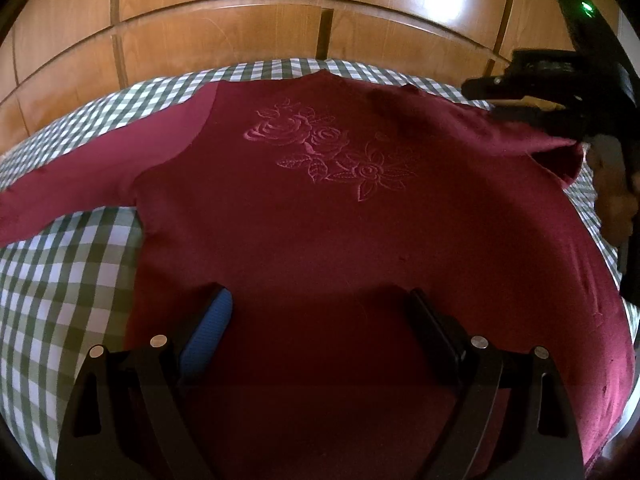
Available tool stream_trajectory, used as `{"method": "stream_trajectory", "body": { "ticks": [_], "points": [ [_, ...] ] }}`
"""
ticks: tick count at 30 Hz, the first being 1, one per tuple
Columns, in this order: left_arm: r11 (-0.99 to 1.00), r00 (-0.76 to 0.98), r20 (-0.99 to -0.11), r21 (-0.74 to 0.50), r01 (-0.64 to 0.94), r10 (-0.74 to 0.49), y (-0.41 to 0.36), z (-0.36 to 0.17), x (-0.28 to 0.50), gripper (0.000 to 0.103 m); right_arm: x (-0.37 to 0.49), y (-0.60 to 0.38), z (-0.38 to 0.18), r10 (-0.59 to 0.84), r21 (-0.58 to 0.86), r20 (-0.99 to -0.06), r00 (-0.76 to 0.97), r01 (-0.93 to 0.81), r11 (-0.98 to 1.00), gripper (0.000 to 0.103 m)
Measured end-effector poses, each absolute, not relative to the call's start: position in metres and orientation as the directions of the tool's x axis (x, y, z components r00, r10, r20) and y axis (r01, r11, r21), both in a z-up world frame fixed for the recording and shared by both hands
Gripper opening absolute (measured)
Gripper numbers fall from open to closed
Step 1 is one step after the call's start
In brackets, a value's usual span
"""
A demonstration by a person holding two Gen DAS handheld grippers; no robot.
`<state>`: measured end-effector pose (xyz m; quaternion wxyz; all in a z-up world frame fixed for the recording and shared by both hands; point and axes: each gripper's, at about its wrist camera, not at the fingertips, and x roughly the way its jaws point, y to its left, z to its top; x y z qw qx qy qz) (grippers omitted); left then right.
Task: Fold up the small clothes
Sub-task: 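Fold the lifted side over the sweater body with the right tool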
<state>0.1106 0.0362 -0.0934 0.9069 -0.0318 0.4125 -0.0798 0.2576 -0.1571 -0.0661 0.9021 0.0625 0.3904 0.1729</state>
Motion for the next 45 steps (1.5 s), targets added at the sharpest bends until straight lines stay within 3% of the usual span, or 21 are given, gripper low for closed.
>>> {"method": "stream_trajectory", "body": {
  "ticks": [6, 10, 12, 13, 17, 22, 23, 25, 29, 37, 45],
  "points": [
    [0.98, 0.62, -0.759, -0.173, 0.1, -0.198, 0.038, -0.084, 0.113, 0.086, 0.217, -0.205, -0.08, 0.348, 0.291, -0.692, 0.632, -0.197, 0.936, 0.08],
    [0.937, 0.61, -0.722, -0.334, 0.104, -0.325, 0.04, -0.066, 0.132, 0.074, 0.198, -0.24, -0.112, 0.293, 0.291, -0.725, 0.623, -0.108, 0.951, 0.084],
    [0.923, 0.6, -0.715, -0.365, 0.12, -0.36, 0.033, -0.058, 0.147, 0.059, 0.19, -0.242, -0.122, 0.303, 0.294, -0.691, 0.656, -0.128, 0.947, 0.084],
    [0.915, 0.59, -0.711, -0.382, 0.133, -0.383, 0.027, -0.053, 0.157, 0.056, 0.185, -0.238, -0.125, 0.301, 0.278, -0.672, 0.676, -0.146, 0.949, 0.088],
    [0.89, 0.555, -0.706, -0.426, 0.164, -0.44, 0.0, -0.043, 0.196, 0.055, 0.187, -0.229, -0.128, 0.292, 0.239, -0.679, 0.674, -0.174, 0.955, 0.099],
    [0.874, 0.49, -0.737, -0.471, 0.122, -0.465, -0.022, -0.057, 0.247, 0.054, 0.18, -0.245, -0.13, 0.352, 0.31, -0.644, 0.679, -0.189, 0.932, 0.1],
    [0.875, 0.469, -0.751, -0.47, 0.116, -0.465, -0.025, -0.062, 0.257, 0.05, 0.181, -0.246, -0.129, 0.362, 0.323, -0.638, 0.68, -0.191, 0.927, 0.1],
    [0.888, 0.459, -0.765, -0.436, 0.147, -0.451, -0.036, -0.06, 0.268, 0.007, 0.181, -0.248, -0.129, 0.374, 0.339, -0.631, 0.68, -0.192, 0.921, 0.1],
    [0.862, 0.534, -0.685, -0.464, 0.205, -0.496, -0.033, -0.025, 0.262, 0.006, 0.186, -0.244, -0.119, 0.373, 0.349, -0.64, 0.671, -0.179, 0.92, 0.1],
    [0.838, 0.676, -0.552, -0.512, 0.187, -0.488, 0.022, 0.027, 0.233, 0.006, 0.227, -0.273, -0.098, 0.367, 0.482, -0.57, 0.735, -0.063, 0.874, 0.101],
    [0.911, 0.653, -0.678, -0.41, 0.043, -0.336, 0.061, -0.02, 0.232, 0.006, 0.23, -0.3, -0.108, 0.368, 0.565, -0.57, 0.734, 0.025, 0.825, 0.099]
  ]
}}
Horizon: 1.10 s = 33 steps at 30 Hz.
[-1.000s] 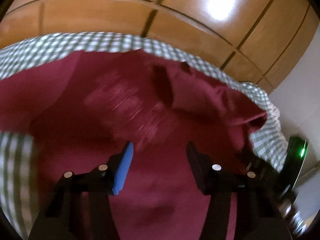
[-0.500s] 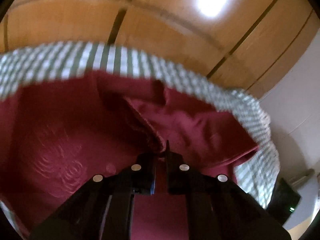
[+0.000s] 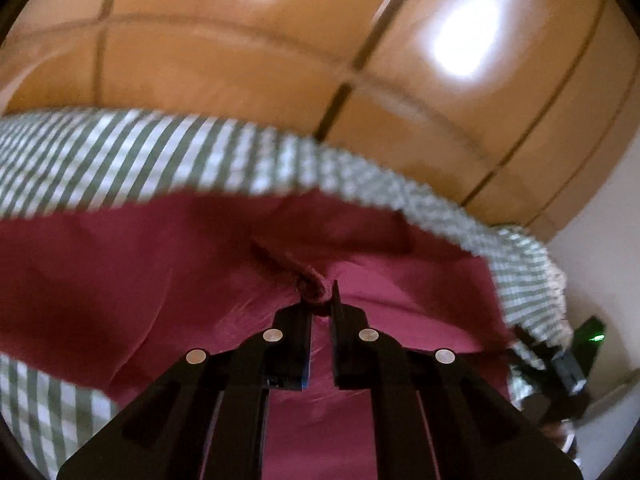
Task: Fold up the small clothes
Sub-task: 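Fold the lifted side over the sweater body with the right tool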
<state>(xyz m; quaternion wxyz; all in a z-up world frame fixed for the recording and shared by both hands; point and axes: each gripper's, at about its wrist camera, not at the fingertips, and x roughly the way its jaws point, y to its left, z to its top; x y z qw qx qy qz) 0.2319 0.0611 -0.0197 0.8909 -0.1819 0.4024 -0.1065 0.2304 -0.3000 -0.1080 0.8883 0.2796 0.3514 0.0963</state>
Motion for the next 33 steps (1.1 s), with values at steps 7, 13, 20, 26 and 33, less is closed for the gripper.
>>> {"method": "stream_trajectory", "body": {
  "ticks": [7, 13, 20, 26, 33],
  "points": [
    [0.923, 0.595, -0.742, -0.385, -0.001, -0.309, 0.063, -0.069, 0.226, 0.006, 0.194, -0.256, -0.079, 0.395, 0.405, -0.638, 0.661, -0.148, 0.902, 0.1],
    [0.921, 0.603, -0.735, -0.389, -0.001, -0.31, 0.062, -0.068, 0.224, 0.006, 0.22, -0.228, -0.047, 0.308, 0.256, -0.615, 0.726, -0.186, 0.949, 0.1],
    [0.939, 0.609, -0.742, -0.344, 0.015, -0.282, 0.066, -0.071, 0.212, 0.007, 0.277, -0.226, -0.122, 0.074, 0.085, -0.726, 0.684, -0.018, 0.996, 0.101],
    [0.958, 0.685, -0.71, -0.28, -0.063, -0.163, 0.068, -0.055, 0.192, 0.053, 0.273, -0.224, -0.123, 0.051, 0.058, -0.721, 0.691, -0.014, 0.998, 0.101],
    [0.966, 0.783, -0.587, -0.253, 0.063, -0.204, 0.041, -0.019, 0.2, 0.07, 0.275, -0.22, -0.123, 0.043, 0.049, -0.717, 0.696, -0.011, 0.999, 0.101]
  ]
}}
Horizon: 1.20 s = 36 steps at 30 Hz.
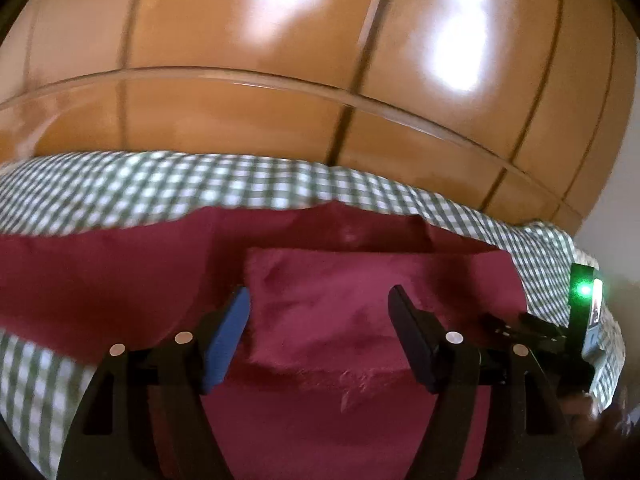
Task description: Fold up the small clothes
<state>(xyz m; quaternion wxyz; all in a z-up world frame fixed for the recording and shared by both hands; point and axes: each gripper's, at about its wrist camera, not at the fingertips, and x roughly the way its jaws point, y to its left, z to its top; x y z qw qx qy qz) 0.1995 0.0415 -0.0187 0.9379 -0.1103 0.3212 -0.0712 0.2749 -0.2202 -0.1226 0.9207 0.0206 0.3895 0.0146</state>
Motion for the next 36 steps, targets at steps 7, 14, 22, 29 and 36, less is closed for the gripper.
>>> {"method": "stream_trajectory", "body": {
  "ticks": [7, 14, 22, 29, 36],
  "points": [
    [0.97, 0.652, -0.738, -0.241, -0.013, -0.175, 0.046, -0.075, 0.272, 0.057, 0.275, -0.221, -0.123, 0.051, 0.058, -0.71, 0.702, -0.014, 0.998, 0.101],
    [0.97, 0.683, -0.708, -0.243, 0.003, -0.18, 0.047, -0.08, 0.265, 0.057, 0.275, -0.222, -0.124, 0.056, 0.062, -0.71, 0.702, -0.016, 0.998, 0.101],
    [0.987, 0.675, -0.734, -0.151, -0.057, -0.074, 0.043, -0.057, 0.208, 0.075, 0.275, -0.222, -0.124, 0.051, 0.057, -0.711, 0.702, -0.015, 0.998, 0.101],
    [0.967, 0.651, -0.753, -0.224, -0.124, -0.091, 0.073, -0.076, 0.125, 0.075, 0.275, -0.222, -0.124, 0.042, 0.046, -0.711, 0.702, -0.013, 0.999, 0.101],
    [0.967, 0.754, -0.649, -0.243, -0.08, -0.1, 0.095, -0.049, 0.052, 0.075, 0.275, -0.218, -0.123, 0.017, 0.015, -0.712, 0.702, -0.009, 1.0, 0.101]
  ]
}}
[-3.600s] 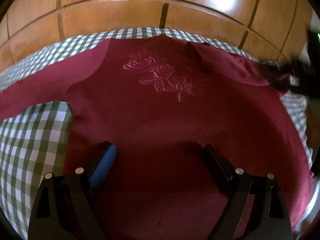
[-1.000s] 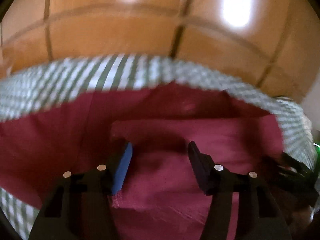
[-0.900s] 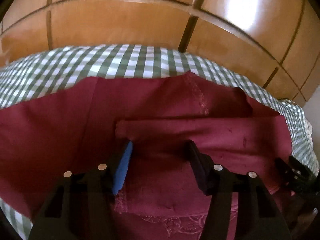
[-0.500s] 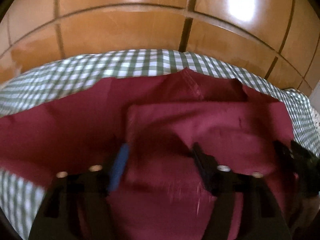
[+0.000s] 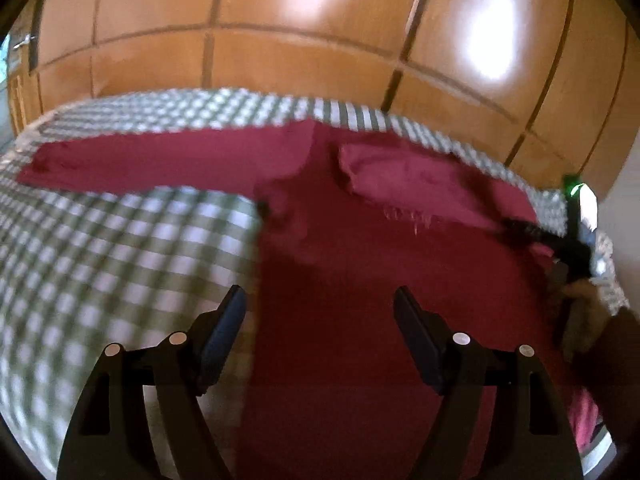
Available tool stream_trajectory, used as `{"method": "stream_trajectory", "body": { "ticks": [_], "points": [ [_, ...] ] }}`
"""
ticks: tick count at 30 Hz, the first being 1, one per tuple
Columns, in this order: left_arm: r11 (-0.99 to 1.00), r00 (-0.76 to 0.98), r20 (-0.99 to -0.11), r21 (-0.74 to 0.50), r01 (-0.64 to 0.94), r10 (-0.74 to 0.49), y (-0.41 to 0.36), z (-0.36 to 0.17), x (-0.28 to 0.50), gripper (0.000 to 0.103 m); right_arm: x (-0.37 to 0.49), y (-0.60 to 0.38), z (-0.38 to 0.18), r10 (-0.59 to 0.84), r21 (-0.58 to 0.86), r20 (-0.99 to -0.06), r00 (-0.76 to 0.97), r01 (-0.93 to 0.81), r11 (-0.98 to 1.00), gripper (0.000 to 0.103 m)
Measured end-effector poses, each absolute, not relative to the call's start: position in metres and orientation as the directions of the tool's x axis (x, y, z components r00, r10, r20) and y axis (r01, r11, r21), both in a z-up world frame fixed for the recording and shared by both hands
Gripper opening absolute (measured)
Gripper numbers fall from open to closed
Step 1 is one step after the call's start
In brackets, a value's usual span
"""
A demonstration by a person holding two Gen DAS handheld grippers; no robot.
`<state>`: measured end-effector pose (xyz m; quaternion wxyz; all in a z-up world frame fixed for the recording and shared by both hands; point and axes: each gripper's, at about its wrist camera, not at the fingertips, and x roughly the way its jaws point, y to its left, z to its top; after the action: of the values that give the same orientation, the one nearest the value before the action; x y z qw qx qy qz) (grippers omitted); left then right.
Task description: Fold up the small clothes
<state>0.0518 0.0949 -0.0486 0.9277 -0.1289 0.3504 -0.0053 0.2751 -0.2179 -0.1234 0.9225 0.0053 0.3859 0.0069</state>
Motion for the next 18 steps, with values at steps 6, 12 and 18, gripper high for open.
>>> {"method": "stream_trajectory", "body": {
  "ticks": [6, 12, 18],
  "points": [
    [0.882, 0.749, -0.662, -0.338, -0.329, 0.026, 0.195, -0.042, 0.043, 0.071, 0.272, -0.209, -0.122, -0.042, -0.056, -0.703, 0.71, 0.003, 0.998, 0.101],
    [0.658, 0.706, -0.702, -0.488, -0.573, 0.096, 0.322, -0.058, 0.046, 0.054, 0.271, -0.209, -0.122, -0.048, -0.064, -0.7, 0.713, 0.005, 0.998, 0.101],
    [0.541, 0.685, -0.712, -0.52, -0.661, 0.154, 0.392, -0.059, 0.06, 0.051, 0.27, -0.209, -0.122, -0.047, -0.063, -0.701, 0.712, 0.005, 0.998, 0.101]
  ]
}}
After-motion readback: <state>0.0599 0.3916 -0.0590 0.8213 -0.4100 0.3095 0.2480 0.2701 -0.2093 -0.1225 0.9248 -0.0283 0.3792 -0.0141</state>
